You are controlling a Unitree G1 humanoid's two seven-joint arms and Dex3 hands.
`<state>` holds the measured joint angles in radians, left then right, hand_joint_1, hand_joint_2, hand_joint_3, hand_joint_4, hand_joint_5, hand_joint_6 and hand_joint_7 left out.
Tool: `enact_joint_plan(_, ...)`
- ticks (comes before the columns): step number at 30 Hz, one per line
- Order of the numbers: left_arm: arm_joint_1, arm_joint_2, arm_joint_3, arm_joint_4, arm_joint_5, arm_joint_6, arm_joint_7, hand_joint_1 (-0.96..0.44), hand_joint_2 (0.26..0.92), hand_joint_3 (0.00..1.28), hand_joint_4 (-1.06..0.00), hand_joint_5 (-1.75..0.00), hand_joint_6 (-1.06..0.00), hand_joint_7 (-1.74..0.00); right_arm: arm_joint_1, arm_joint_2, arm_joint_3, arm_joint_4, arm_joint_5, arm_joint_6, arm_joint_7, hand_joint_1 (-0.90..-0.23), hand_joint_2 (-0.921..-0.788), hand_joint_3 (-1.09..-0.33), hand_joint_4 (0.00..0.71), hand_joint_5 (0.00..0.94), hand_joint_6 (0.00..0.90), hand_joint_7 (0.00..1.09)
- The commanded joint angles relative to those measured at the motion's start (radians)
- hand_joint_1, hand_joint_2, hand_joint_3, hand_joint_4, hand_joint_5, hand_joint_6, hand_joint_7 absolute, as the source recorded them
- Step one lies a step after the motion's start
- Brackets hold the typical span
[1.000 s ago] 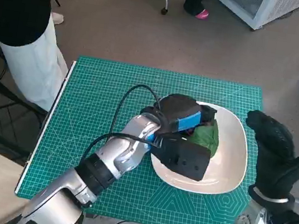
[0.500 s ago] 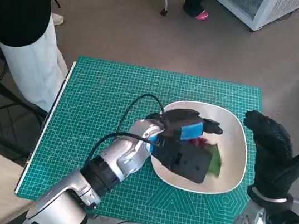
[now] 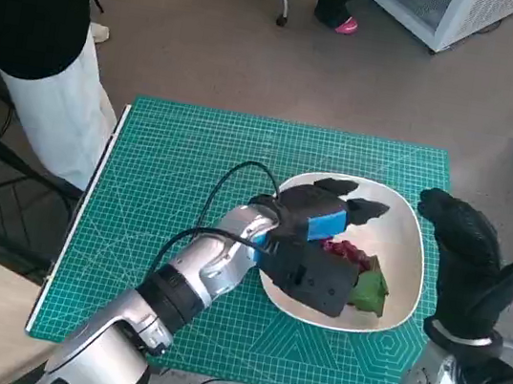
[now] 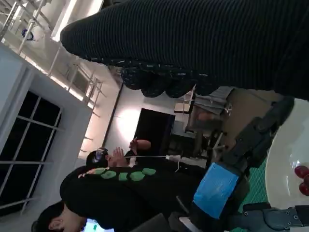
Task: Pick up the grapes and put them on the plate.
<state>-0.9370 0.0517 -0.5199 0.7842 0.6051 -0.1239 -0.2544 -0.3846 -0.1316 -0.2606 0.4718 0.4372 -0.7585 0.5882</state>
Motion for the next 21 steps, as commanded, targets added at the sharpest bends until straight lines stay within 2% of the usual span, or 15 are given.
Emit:
enact_joint_plan(1, -0.001, 0.035, 0.040, 0.000, -0.037, -0.053, 0.026, -0.49, 0.890, 0.02, 0.00, 0.00, -0.15, 0.00, 0.002, 0.002, -0.001, 0.014, -0.003, 0.002, -0.006, -0.438, -0.921, -0.540, 0.622, 0.000, 0.569, 0.00)
enact_joint_plan(11, 0.065, 0.115, 0.166, -0.019, -0.173, -0.192, 0.043, -0.53, 0.919, 0.06, -0.02, 0.00, -0.16, 0.00, -0.002, 0.006, 0.000, 0.026, 0.000, -0.006, -0.002, -0.438, -0.921, -0.539, 0.623, 0.000, 0.570, 0.00)
enact_joint_plan(14, 0.091, 0.131, 0.219, -0.013, -0.242, -0.241, 0.034, -0.53, 0.920, 0.13, -0.02, 0.00, -0.16, -0.01, -0.005, 0.007, 0.000, 0.031, 0.000, -0.008, -0.001, -0.441, -0.921, -0.538, 0.623, 0.000, 0.570, 0.00)
enact_joint_plan(21, 0.161, 0.142, 0.349, 0.002, -0.423, -0.340, -0.010, -0.59, 0.921, 0.38, -0.02, 0.00, -0.18, -0.01, -0.013, 0.009, 0.001, 0.046, -0.001, -0.012, -0.002, -0.442, -0.921, -0.538, 0.623, 0.000, 0.570, 0.00)
